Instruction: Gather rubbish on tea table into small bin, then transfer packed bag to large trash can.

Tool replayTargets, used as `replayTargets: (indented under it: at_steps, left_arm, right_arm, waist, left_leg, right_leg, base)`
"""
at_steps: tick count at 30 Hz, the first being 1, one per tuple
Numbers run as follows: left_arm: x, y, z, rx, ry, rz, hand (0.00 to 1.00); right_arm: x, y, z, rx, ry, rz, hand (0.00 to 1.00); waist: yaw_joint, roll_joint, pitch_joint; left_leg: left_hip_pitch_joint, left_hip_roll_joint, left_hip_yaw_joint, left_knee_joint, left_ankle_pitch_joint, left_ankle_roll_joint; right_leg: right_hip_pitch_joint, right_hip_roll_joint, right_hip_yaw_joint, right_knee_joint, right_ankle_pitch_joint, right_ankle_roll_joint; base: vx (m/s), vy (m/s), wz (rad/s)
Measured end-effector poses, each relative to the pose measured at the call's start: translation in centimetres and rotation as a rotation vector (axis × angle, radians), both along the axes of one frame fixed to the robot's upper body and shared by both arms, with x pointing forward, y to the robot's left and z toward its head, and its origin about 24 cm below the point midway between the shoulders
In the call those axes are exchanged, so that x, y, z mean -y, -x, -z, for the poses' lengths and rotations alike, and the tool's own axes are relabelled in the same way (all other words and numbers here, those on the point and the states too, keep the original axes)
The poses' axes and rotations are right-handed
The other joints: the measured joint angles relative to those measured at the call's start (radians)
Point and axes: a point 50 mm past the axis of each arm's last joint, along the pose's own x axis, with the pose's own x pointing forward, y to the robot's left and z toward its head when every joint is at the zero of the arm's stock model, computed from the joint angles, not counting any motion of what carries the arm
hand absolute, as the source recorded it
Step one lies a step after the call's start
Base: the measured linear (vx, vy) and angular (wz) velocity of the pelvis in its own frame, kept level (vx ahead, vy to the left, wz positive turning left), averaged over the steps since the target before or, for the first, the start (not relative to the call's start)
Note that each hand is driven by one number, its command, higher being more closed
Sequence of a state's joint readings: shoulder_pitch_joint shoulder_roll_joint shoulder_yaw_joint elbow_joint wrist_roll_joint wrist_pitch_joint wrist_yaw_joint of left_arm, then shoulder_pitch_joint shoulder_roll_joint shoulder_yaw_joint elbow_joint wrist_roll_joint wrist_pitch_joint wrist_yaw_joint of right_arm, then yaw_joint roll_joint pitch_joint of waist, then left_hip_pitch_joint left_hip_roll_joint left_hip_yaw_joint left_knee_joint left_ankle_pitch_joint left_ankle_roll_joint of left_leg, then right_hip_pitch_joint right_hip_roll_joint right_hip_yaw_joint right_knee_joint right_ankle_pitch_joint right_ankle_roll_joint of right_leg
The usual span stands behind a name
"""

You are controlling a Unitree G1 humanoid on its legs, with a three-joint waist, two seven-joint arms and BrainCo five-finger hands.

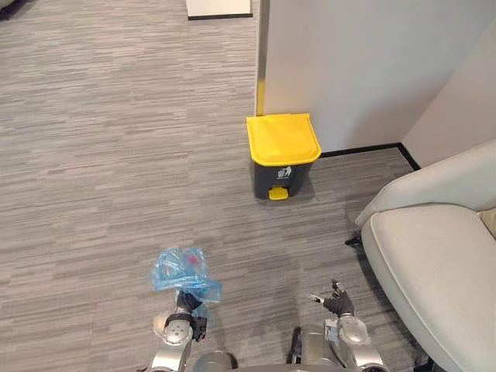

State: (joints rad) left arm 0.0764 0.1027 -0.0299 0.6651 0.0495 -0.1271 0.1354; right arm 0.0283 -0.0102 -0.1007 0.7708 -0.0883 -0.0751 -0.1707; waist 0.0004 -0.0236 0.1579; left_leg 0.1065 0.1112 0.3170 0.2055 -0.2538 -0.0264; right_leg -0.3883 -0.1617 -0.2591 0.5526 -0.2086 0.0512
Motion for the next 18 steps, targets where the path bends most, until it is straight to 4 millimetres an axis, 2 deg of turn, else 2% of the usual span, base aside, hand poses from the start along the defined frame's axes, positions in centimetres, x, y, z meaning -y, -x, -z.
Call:
replayTargets:
  at_steps: [1, 2, 4, 5, 6, 7, 8, 9, 10, 11, 12, 14, 15, 16, 17, 18]
  left_arm:
    - [-0.8, 0.0, 0.0, -0.007, -0.023, 0.001, 1.0]
    - [-0.4, 0.1, 0.5, -0.032, -0.011, -0.003, 1.0]
    - [0.0, 0.0, 0.6, -0.037, -0.001, 0.003, 1.0]
    - [0.3, -0.1, 0.6, -0.036, 0.006, 0.004, 1.0]
    - [0.7, -0.1, 0.6, -0.034, 0.019, 0.004, 1.0]
    - [1.1, -0.3, 0.6, -0.029, 0.033, 0.004, 1.0]
    - [1.3, -0.2, 0.6, -0.028, 0.04, 0.002, 1.0]
    - [1.7, -0.1, 0.6, -0.023, 0.055, 0.0, 1.0]
    - [2.1, 0.2, 0.6, -0.024, 0.068, -0.003, 1.0]
    - [2.2, 0.3, 0.7, -0.026, 0.071, -0.004, 1.0]
    - [2.2, 0.3, 0.6, -0.023, 0.075, -0.004, 1.0]
    - [2.1, 0.3, 0.4, -0.009, 0.075, -0.009, 1.0]
    - [2.1, 0.4, 0.4, -0.009, 0.075, -0.012, 1.0]
    - [2.0, 0.5, 0.4, -0.011, 0.079, -0.024, 1.0]
    - [2.0, 0.5, 0.4, -0.01, 0.085, -0.034, 1.0]
    - [2.1, 0.5, 0.4, -0.009, 0.09, -0.036, 1.0]
  right_arm:
    - [0.1, 0.2, 0.2, -0.014, 0.002, 0.0, 0.0]
    - [0.5, 0.1, 0.4, -0.034, 0.016, -0.005, 0.0]
    - [1.3, -0.3, 0.2, -0.029, 0.034, 0.0, 0.0]
    - [1.4, -0.2, 0.2, -0.033, 0.037, 0.003, 0.0]
    - [1.5, 0.1, 0.4, -0.042, 0.036, 0.01, 0.0]
    - [1.5, 0.9, 0.7, -0.063, 0.032, 0.016, 0.0]
    - [1.5, 1.2, 0.9, -0.071, 0.031, 0.017, 0.0]
    - [0.9, 1.5, 1.0, -0.076, 0.018, 0.011, 0.0]
    - [0.7, 1.3, 0.8, -0.063, 0.011, 0.011, 0.0]
    - [0.7, 1.1, 0.7, -0.051, 0.012, 0.012, 0.0]
    - [0.5, 0.6, 0.4, -0.028, 0.006, 0.014, 0.0]
    - [0.3, 0.3, 0.2, -0.019, -0.002, 0.015, 0.0]
    - [0.4, 0.3, 0.2, -0.019, -0.002, 0.018, 0.0]
    - [0.5, 0.4, 0.3, -0.021, -0.003, 0.03, 0.0]
    - [0.6, 0.4, 0.3, -0.022, -0.002, 0.036, 0.0]
    - [0.9, 0.5, 0.3, -0.023, 0.002, 0.04, 0.0]
  waist:
    - [-0.011, -0.032, -0.004]
    - [-0.01, 0.002, 0.002]
    - [-0.017, 0.019, 0.005]
    - [-0.019, 0.022, 0.005]
    - [-0.02, 0.025, 0.007]
    - [-0.021, 0.026, 0.008]
    - [-0.019, 0.027, 0.009]
    - [-0.013, 0.033, 0.012]
    - [-0.004, 0.037, 0.015]
    - [0.001, 0.036, 0.015]
    - [0.02, 0.028, 0.019]
    - [0.023, 0.025, 0.021]
    - [0.027, 0.026, 0.022]
    - [0.04, 0.027, 0.023]
    - [0.043, 0.028, 0.022]
    - [0.043, 0.034, 0.019]
  left_leg:
    - [0.023, -0.014, -0.022, -0.002, -0.022, -0.046]
    - [0.035, 0.019, -0.034, -0.013, -0.03, -0.066]
    - [0.05, 0.038, -0.069, -0.012, -0.008, -0.091]
    - [0.046, 0.048, -0.075, 0.016, -0.007, -0.093]
    - [0.028, 0.066, -0.091, 0.091, -0.006, -0.095]
    - [-0.03, 0.102, -0.13, 0.251, 0.014, -0.125]
    - [-0.065, 0.121, -0.148, 0.349, 0.041, -0.139]
    - [-0.141, 0.169, -0.17, 0.558, 0.075, -0.137]
    - [-0.214, 0.201, -0.163, 0.71, 0.059, -0.12]
    - [-0.248, 0.204, -0.159, 0.746, 0.054, -0.111]
    - [-0.321, 0.198, -0.124, 0.756, 0.044, -0.095]
    - [-0.379, 0.176, -0.085, 0.65, 0.025, -0.063]
    - [-0.394, 0.167, -0.075, 0.6, 0.022, -0.059]
    - [-0.401, 0.143, -0.058, 0.476, 0.023, -0.053]
    - [-0.4, 0.104, -0.059, 0.306, 0.049, -0.06]
    - [-0.391, 0.086, -0.065, 0.203, 0.099, -0.05]
  right_leg:
    - [0.016, 0.004, 0.011, -0.12, 0.167, -0.064]
    - [0.026, 0.037, 0.0, -0.105, 0.16, -0.069]
    - [0.011, 0.056, 0.005, -0.049, 0.072, -0.091]
    - [0.019, 0.058, -0.002, -0.041, 0.054, -0.093]
    - [0.046, 0.065, -0.017, -0.043, 0.038, -0.099]
    - [0.103, 0.08, -0.034, -0.07, 0.021, -0.101]
    - [0.137, 0.091, -0.04, -0.089, 0.016, -0.105]
    - [0.206, 0.117, -0.042, -0.135, 0.007, -0.116]
    - [0.256, 0.135, -0.039, -0.165, -0.006, -0.132]
    - [0.273, 0.14, -0.032, -0.178, -0.008, -0.134]
    - [0.307, 0.143, -0.013, -0.216, -0.009, -0.133]
    - [0.352, 0.141, -0.002, -0.261, -0.007, -0.129]
    - [0.362, 0.14, 0.005, -0.271, -0.007, -0.124]
    - [0.384, 0.134, 0.016, -0.288, -0.005, -0.103]
    - [0.4, 0.124, 0.02, -0.296, -0.01, -0.074]
    - [0.404, 0.122, 0.023, -0.296, -0.018, -0.059]
  base:
    - [0.43, -0.229, 0.07]
    - [0.45, -0.263, -0.06]
    - [0.4, -0.25, -0.18]
    - [0.35, -0.218, 0.07]
    - [0.33, -0.234, 0.29]
    - [0.25, -0.183, 0.29]
    - [0.31, -0.201, 0.17]
    - [0.29, -0.13, -0.11]
    - [0.28, -0.094, -0.2]
    - [0.28, -0.035, -0.39]
    - [0.22, -0.006, -0.3]
    - [0.26, 0.038, -0.2]
    - [0.31, 0.109, -0.24]
    - [0.32, 0.159, -0.24]
    - [0.33, 0.174, -0.19]
    - [0.36, 0.216, -0.23]
